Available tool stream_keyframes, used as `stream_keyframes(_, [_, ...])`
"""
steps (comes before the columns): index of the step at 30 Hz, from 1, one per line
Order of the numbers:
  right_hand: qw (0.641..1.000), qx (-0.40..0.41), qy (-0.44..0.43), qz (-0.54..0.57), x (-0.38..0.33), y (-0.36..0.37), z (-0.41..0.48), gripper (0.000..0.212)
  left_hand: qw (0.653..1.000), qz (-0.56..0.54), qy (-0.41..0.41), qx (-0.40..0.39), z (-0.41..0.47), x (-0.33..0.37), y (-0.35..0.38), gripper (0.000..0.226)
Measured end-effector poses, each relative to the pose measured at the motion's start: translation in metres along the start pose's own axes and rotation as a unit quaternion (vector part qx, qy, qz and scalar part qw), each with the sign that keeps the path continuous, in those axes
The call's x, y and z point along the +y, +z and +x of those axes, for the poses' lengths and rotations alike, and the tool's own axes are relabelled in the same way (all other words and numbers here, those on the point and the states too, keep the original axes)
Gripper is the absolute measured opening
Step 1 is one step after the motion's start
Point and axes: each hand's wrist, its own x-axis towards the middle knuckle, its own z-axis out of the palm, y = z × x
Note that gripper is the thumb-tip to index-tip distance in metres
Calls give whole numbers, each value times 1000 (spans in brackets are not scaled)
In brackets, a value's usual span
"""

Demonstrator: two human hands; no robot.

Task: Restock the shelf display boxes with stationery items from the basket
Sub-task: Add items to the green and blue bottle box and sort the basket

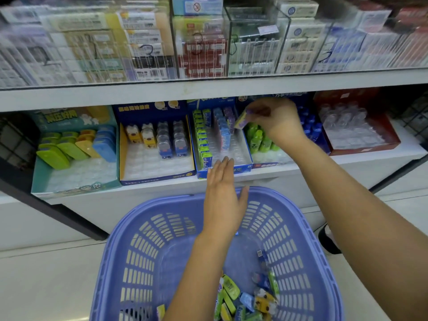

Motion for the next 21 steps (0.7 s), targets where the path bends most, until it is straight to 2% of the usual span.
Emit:
stream_keyframes(4, [984, -92, -38, -149, 7, 19, 21, 19, 999, 38, 10, -14, 0, -7, 2, 64])
stream_keyframes(9, [956, -167, -65, -232, 2, 23, 35, 22, 999, 41, 11, -25, 1, -5, -1, 65])
stream_keyframes(14, [929, -230, -39, -286, -11, 24, 49, 25, 998, 39, 26, -48, 1, -7, -6, 63])
stream_keyframes(16, [923, -230, -36, -305, -16, 23, 44, 24, 999, -26, 30, -26, -3, -7, -9, 54])
stream_keyframes(19, [953, -134, -51, -268, -21, 13, 13, 17, 991, -122, 36, 36, -13, -12, -9, 28])
stream_keyframes(21, [978, -88, -27, -186, -20, 4, -28, 10, 990, -137, -6, -16, -20, -22, -3, 16])
